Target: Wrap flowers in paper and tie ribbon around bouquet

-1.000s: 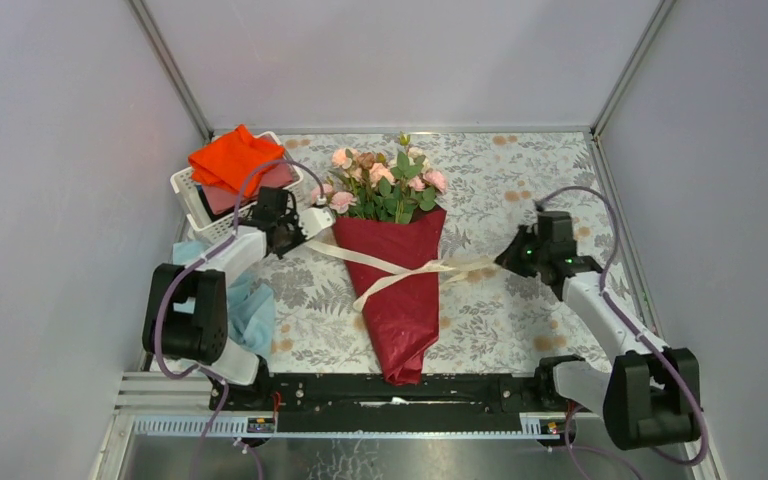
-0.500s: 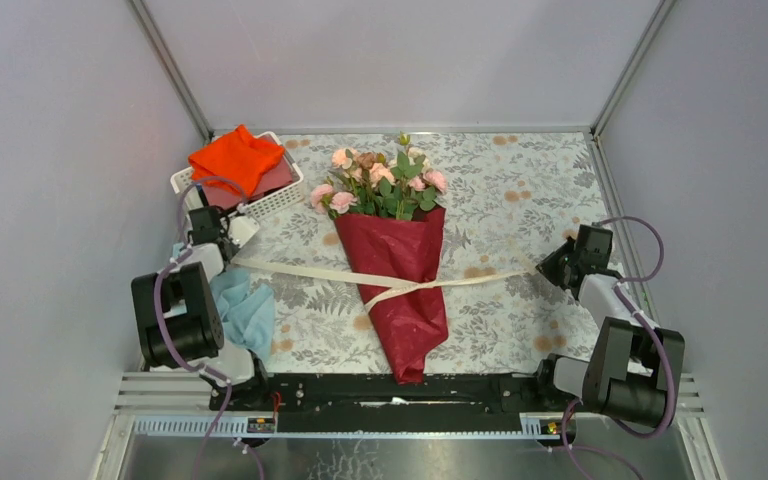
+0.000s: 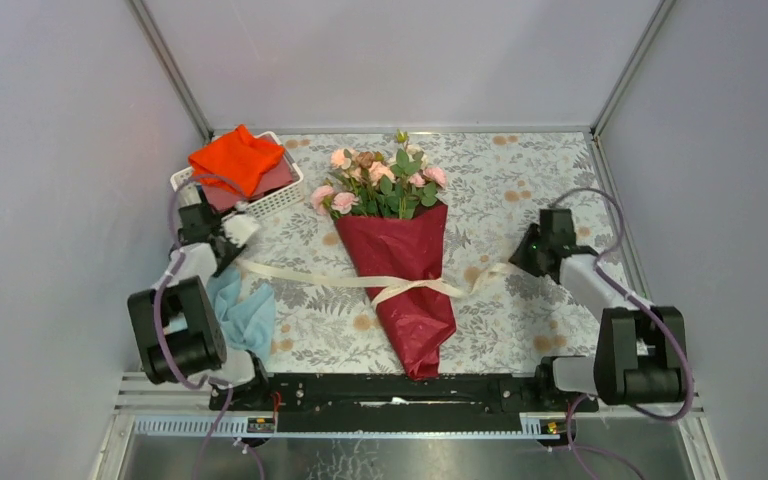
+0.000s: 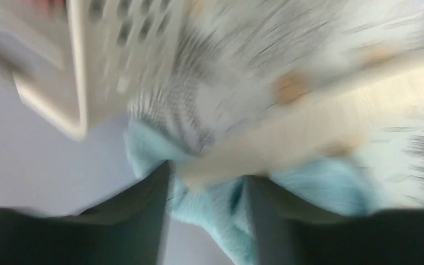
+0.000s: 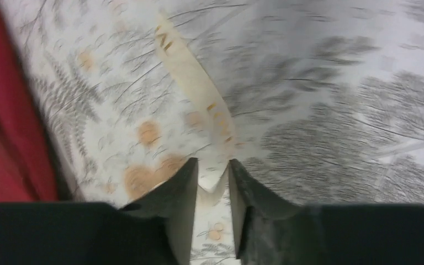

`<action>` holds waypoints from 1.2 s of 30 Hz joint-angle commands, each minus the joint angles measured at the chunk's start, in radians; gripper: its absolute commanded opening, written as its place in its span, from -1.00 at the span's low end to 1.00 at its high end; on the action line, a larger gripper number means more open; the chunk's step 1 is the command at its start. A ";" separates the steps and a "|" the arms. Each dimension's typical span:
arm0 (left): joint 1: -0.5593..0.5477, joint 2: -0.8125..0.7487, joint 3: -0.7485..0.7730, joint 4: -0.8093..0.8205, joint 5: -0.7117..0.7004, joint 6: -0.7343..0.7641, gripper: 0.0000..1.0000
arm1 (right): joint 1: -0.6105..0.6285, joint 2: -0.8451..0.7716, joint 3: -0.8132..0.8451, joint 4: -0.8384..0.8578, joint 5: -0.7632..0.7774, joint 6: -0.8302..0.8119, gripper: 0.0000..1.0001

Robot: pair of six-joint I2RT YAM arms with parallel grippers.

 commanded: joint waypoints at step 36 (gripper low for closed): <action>-1.032 0.023 -0.126 -0.046 0.282 -0.174 0.96 | 0.452 0.155 0.013 0.005 -0.422 -1.492 0.21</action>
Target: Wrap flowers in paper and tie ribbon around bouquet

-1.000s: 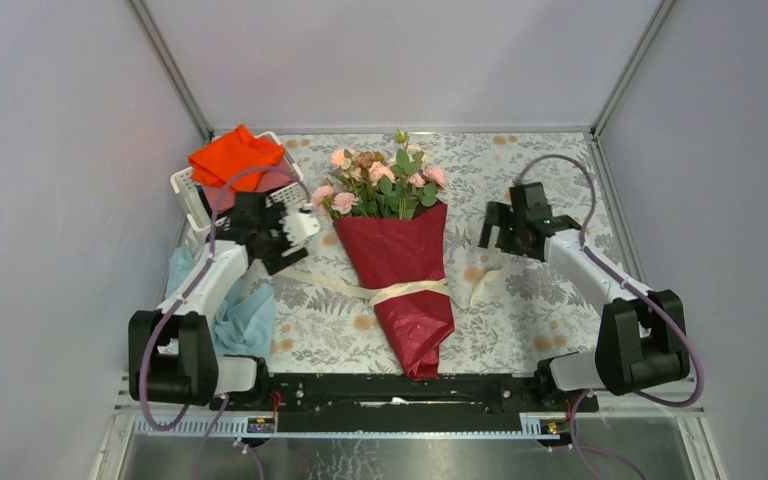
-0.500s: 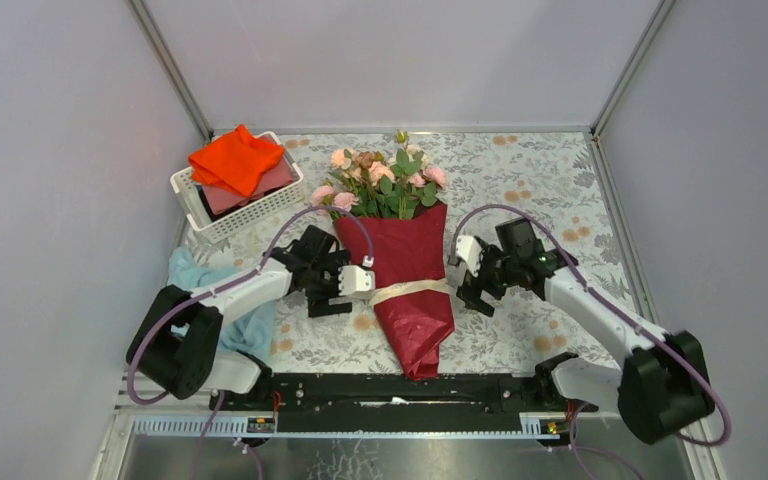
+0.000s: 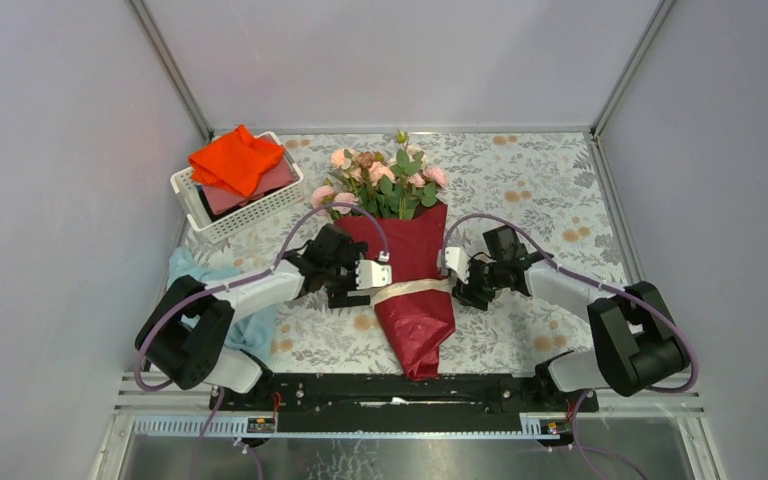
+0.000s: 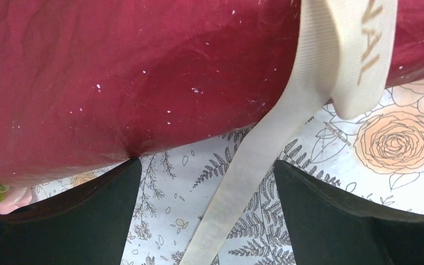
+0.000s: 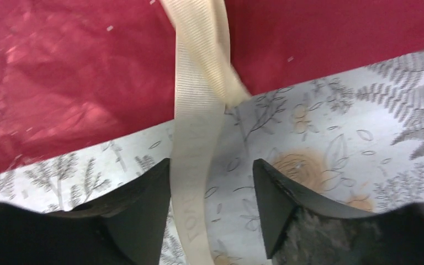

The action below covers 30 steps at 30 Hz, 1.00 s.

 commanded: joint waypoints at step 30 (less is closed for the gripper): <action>0.483 -0.086 -0.192 0.236 -0.368 -0.007 -1.00 | -0.169 -0.164 -0.057 0.470 0.592 0.121 -1.00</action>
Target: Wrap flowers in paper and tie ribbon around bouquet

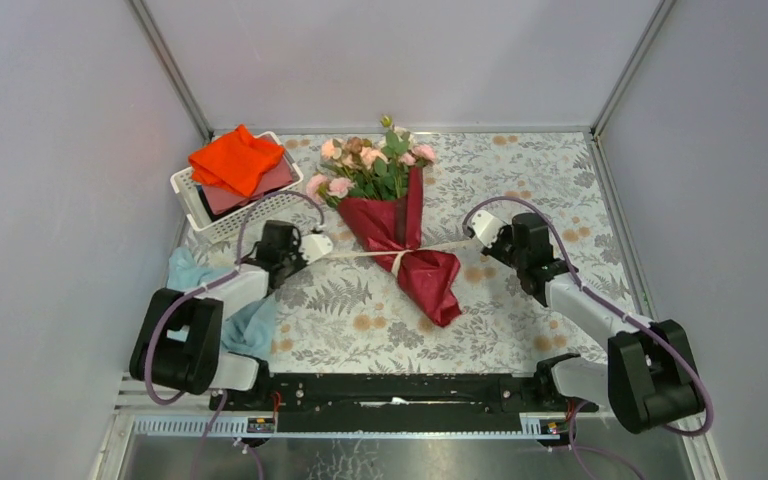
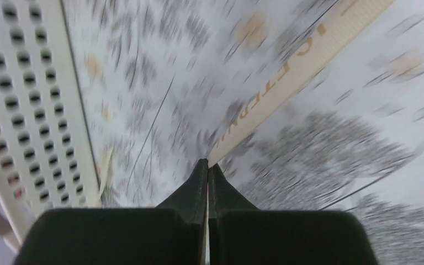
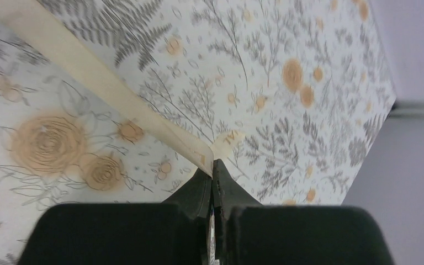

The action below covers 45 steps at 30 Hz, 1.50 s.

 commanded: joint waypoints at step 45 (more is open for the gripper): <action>-0.120 0.350 0.558 -0.254 0.310 -0.539 -1.00 | 0.358 0.487 0.203 0.465 -0.278 0.971 -1.00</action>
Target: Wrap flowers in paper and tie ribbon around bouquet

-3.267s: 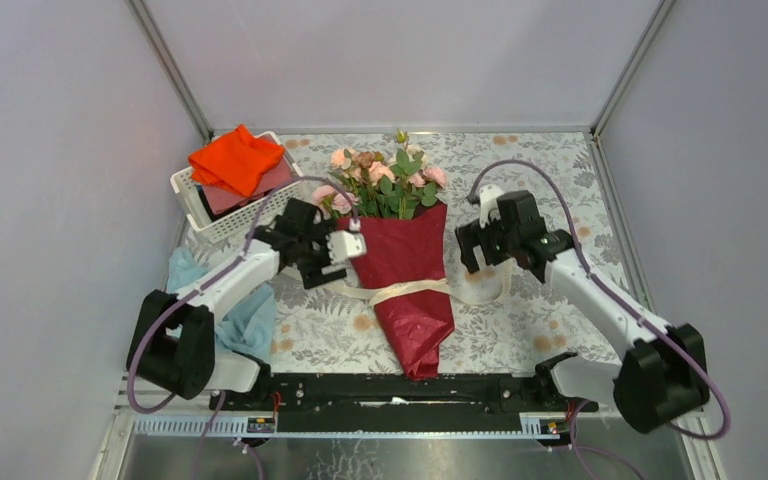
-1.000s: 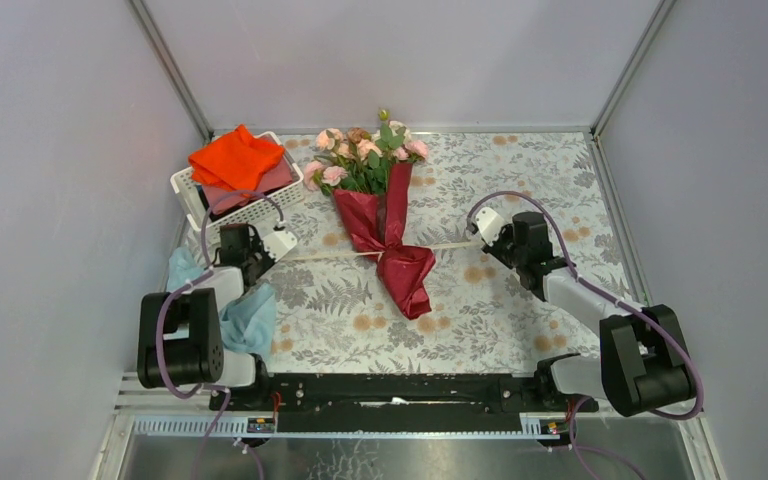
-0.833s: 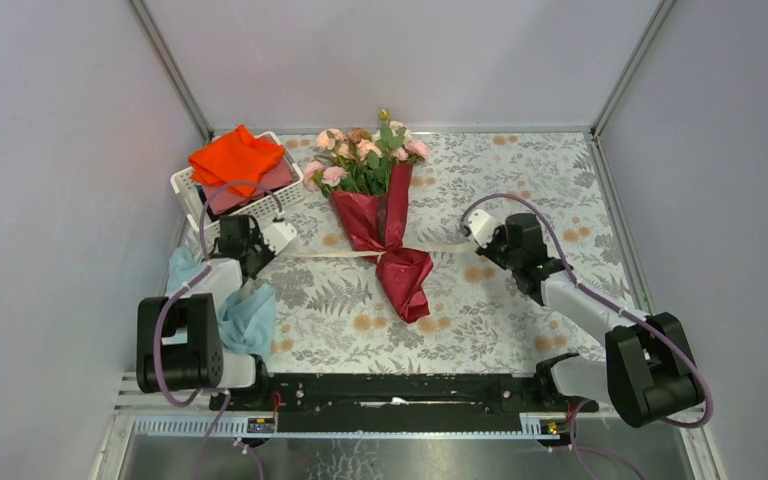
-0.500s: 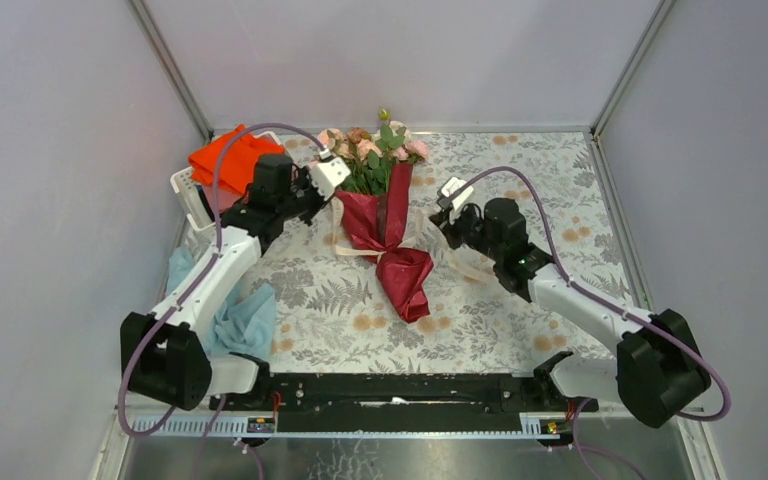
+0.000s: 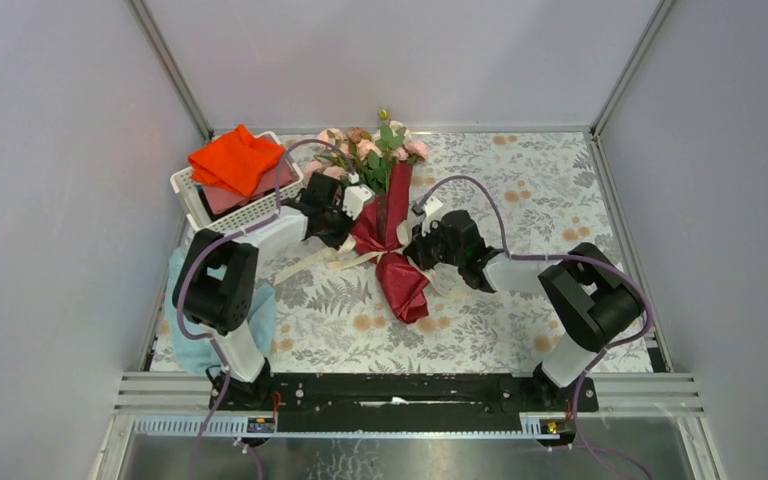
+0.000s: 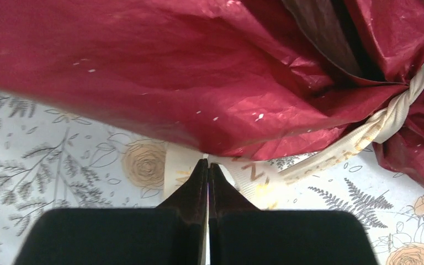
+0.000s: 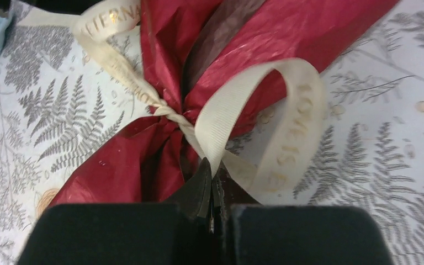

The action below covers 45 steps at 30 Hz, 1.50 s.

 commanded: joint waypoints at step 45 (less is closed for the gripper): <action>-0.536 -0.220 -0.426 -0.035 0.105 0.523 0.27 | 0.228 -0.354 0.291 -0.186 -0.035 0.126 -1.00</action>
